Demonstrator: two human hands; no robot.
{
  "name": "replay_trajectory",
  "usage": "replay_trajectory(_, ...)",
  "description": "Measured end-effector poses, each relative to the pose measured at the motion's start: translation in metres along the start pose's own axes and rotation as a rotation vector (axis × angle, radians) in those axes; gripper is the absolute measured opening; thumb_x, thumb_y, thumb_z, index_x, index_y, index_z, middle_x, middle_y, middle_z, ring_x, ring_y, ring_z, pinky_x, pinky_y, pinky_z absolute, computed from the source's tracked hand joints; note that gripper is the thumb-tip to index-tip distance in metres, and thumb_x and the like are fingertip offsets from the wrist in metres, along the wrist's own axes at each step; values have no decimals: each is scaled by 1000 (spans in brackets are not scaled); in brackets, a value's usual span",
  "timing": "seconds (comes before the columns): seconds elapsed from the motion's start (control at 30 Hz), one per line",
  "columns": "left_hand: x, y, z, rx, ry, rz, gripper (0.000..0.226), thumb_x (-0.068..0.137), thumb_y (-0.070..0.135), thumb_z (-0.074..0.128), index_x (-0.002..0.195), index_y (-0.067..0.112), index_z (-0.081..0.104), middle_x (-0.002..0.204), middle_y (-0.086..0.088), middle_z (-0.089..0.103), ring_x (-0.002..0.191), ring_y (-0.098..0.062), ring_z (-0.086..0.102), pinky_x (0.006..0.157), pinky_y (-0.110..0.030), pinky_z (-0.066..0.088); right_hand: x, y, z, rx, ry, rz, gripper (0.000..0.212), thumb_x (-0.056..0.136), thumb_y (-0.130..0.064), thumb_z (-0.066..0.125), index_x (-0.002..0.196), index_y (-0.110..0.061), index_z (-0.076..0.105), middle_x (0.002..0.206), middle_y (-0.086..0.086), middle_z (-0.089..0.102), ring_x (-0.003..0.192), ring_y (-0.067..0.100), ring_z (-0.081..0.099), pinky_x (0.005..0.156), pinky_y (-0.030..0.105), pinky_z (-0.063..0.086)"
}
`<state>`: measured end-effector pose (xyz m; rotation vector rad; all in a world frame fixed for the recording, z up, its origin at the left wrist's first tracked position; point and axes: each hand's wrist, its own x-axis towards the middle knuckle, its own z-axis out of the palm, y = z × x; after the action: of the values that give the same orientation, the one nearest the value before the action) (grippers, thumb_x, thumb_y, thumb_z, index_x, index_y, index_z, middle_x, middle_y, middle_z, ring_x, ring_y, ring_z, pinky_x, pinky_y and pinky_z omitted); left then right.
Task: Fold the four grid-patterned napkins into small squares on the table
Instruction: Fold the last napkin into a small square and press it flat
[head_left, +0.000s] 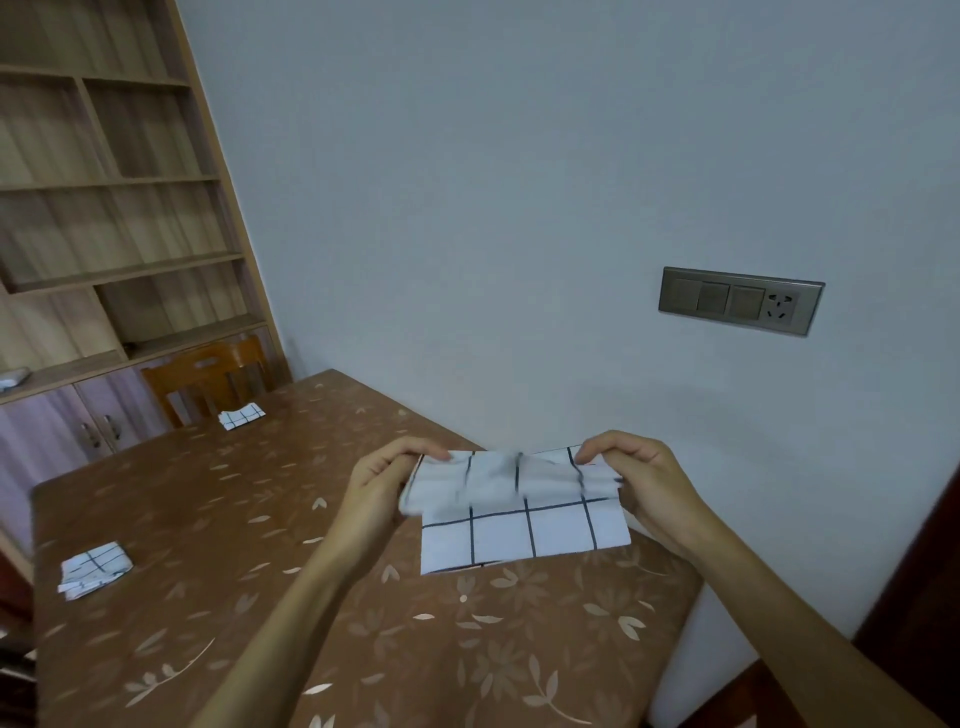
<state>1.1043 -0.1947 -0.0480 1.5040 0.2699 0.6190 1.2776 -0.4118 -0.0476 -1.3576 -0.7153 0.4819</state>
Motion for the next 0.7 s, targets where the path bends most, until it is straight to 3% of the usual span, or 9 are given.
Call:
replay_trajectory(0.1,2,-8,-3,1,55,-9,38,97,1,43,75,12,72,81,-17,55,71,-27,47,56,-27,43,-1,-1,0,19,19,31,39,96,6,41,71,-8,66,61,-1,61,48,8,52,45,17,40)
replay_trajectory(0.23,-1,-10,-2,38,45,23,20,98,9,59,91,7,79,67,-13,55,66,-19,54,65,-30,53,0,-4,-1,93,34,92,36,96,-8,44,75,-13,72,84,7,68,72,20,62,60,29,47)
replay_trajectory(0.3,-2,-10,2,74,84,73,9,90,4,71,94,8,78,74,-27,64,72,-23,64,65,-30,56,1,-3,0,123,28,139,28,98,-29,50,93,-14,74,95,8,74,83,23,70,71,36,55)
replay_trajectory(0.37,-3,-11,6,96,112,133,13,87,2,75,96,11,78,83,-43,59,75,-31,62,66,-32,57,1,0,1,108,43,157,37,87,-48,65,115,-23,71,111,6,75,100,23,72,89,44,57)
replay_trajectory(0.43,-3,-12,9,119,117,168,24,87,2,75,106,17,75,80,-45,53,74,-32,59,69,-35,59,1,3,1,-3,45,146,51,80,-37,79,127,-29,61,114,3,75,101,20,73,91,45,58)
replay_trajectory(0.5,-5,-13,11,149,78,127,45,86,2,76,124,24,65,78,-37,57,72,-33,62,71,-36,62,1,1,3,-99,31,114,59,82,-17,80,134,-30,54,112,4,75,98,21,74,87,46,60)
replay_trajectory(0.57,-7,-10,11,200,12,35,55,84,7,80,130,27,59,89,-18,72,79,-30,72,74,-40,64,1,-3,2,-150,-2,80,64,84,-10,78,138,-29,50,111,3,76,99,20,74,87,46,60)
replay_trajectory(0.63,-5,-7,9,344,-48,-14,44,82,20,82,122,30,66,104,-1,75,91,-17,73,77,-35,63,1,-10,0,-224,-69,44,64,85,-12,77,139,-31,48,109,0,77,100,19,74,90,43,59)
replay_trajectory(0.7,-2,-3,8,438,-121,-32,29,84,31,80,112,29,73,107,7,75,93,-12,72,79,-32,60,1,-18,2,-313,-167,20,62,85,-16,77,137,-35,49,107,0,77,98,19,74,89,43,59)
